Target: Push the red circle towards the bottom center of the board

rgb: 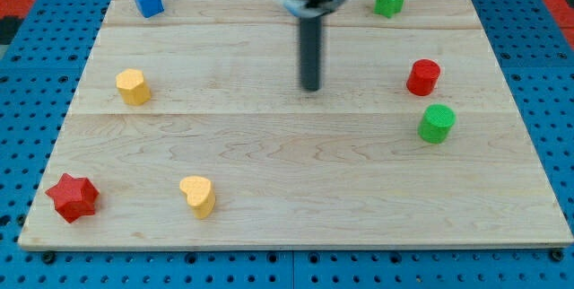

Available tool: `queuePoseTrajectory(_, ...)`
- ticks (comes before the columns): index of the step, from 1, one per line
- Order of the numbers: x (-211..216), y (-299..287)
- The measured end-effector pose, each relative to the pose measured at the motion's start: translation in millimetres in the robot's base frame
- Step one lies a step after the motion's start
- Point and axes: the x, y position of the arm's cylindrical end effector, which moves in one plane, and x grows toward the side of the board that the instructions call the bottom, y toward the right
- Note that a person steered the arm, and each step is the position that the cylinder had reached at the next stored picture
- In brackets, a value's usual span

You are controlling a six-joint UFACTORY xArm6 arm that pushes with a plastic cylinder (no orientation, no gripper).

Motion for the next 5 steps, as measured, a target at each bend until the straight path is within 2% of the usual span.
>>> queuePoseTrajectory(1,-29.4,109.8)
queuePoseTrajectory(2,5.0,144.8)
queuePoseTrajectory(4,32.4,-14.4)
queuePoseTrajectory(5,84.4,-34.9)
